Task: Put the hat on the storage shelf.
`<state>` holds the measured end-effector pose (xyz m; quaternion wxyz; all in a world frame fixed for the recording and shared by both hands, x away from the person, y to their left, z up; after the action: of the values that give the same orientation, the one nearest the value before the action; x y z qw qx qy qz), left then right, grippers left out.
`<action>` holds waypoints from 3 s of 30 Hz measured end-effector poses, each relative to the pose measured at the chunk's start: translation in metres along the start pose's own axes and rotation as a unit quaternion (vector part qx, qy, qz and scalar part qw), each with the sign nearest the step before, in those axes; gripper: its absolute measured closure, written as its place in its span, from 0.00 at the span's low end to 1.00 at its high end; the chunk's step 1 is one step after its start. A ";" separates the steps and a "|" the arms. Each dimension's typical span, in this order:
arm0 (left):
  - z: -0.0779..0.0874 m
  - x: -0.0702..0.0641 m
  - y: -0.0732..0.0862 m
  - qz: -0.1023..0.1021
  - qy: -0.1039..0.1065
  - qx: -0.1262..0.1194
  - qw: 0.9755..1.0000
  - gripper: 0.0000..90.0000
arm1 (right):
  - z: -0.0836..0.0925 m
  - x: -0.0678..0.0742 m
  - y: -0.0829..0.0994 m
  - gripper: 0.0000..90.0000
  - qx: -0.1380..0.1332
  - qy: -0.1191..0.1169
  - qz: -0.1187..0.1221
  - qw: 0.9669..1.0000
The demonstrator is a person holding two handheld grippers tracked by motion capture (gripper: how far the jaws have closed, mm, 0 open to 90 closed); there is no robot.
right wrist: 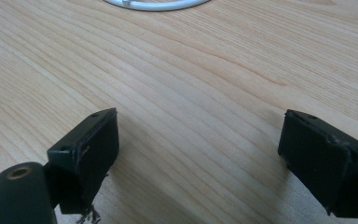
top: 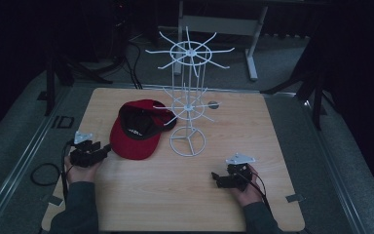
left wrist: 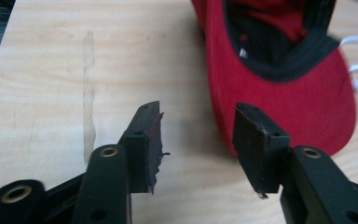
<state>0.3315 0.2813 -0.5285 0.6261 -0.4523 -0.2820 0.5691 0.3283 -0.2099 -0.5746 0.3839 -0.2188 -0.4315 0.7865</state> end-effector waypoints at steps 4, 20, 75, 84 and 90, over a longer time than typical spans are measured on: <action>-0.007 0.000 -0.014 0.003 0.010 -0.002 1.000 0.63 | 0.000 0.000 0.000 0.13 0.000 0.000 -0.001 1.000; -0.032 -0.004 -0.018 0.006 0.046 0.055 0.997 0.86 | 0.000 0.000 0.000 0.13 0.001 0.000 -0.001 1.000; -0.037 -0.049 0.007 0.025 0.177 0.039 0.983 0.95 | 0.000 0.000 0.000 0.13 0.000 0.000 0.000 1.000; -0.025 -0.045 0.002 0.025 0.172 0.010 0.985 0.95 | 0.000 0.000 0.000 0.13 0.000 0.000 0.000 1.000; -0.020 -0.044 -0.002 0.028 0.170 -0.004 0.985 0.95 | 0.000 0.000 0.000 0.13 0.000 0.000 0.000 1.000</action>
<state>0.3412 0.2345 -0.5277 0.6473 -0.5522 -0.1611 0.5001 0.3283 -0.2099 -0.5746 0.3839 -0.2189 -0.4313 0.7866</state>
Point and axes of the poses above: each handheld gripper's, and its own axes: z roughly backward along the jaws, y roughly out of its underside, x roughly to its left, the point moved 1 cm from there along -z, roughly forward along the jaws, and after that the axes turned 12 degrees about -x, right-handed, at the moved point
